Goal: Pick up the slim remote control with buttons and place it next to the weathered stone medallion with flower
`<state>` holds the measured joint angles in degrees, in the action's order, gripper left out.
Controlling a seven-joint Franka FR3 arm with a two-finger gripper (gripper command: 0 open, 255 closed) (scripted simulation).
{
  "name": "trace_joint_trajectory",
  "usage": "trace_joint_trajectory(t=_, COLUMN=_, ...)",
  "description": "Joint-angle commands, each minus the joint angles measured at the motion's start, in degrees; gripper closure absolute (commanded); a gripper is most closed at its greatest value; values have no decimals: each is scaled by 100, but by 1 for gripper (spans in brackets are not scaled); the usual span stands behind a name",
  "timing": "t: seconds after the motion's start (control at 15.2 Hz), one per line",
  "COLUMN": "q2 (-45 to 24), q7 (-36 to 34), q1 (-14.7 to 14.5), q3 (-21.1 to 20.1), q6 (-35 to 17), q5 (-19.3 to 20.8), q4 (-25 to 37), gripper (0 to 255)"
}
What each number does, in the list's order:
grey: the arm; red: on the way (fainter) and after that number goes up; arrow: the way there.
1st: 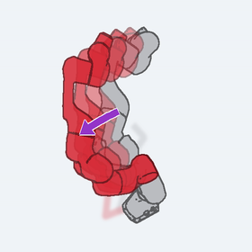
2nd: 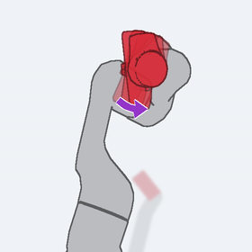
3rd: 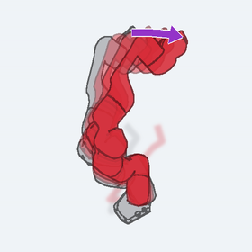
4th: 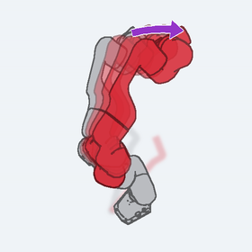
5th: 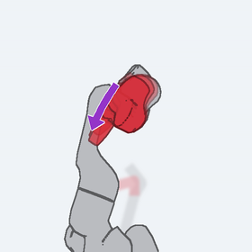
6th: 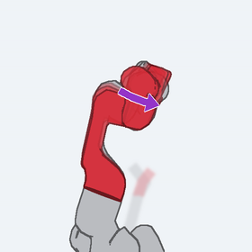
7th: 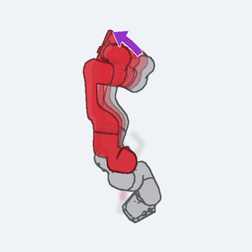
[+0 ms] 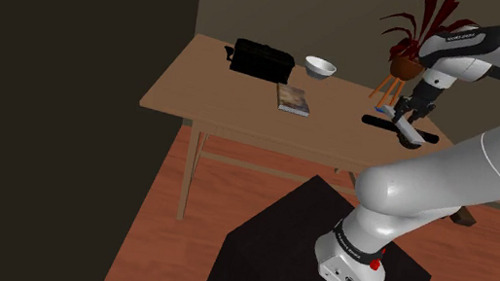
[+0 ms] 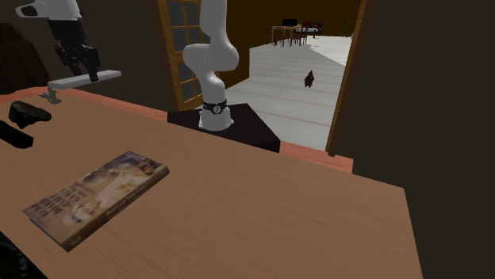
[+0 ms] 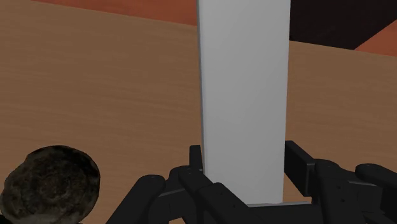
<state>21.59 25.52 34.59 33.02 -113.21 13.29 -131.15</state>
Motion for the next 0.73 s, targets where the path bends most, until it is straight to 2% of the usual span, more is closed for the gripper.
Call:
trace_joint_trajectory(t=0.0, q2=-44, q7=39, q1=8, q3=50, q6=-133, q5=5, q4=-85, gripper=255)
trace_joint_trajectory(t=0.66, q2=-362, q7=102, q1=-13, q3=239, q6=-965, q5=-30, q4=-617, gripper=255)
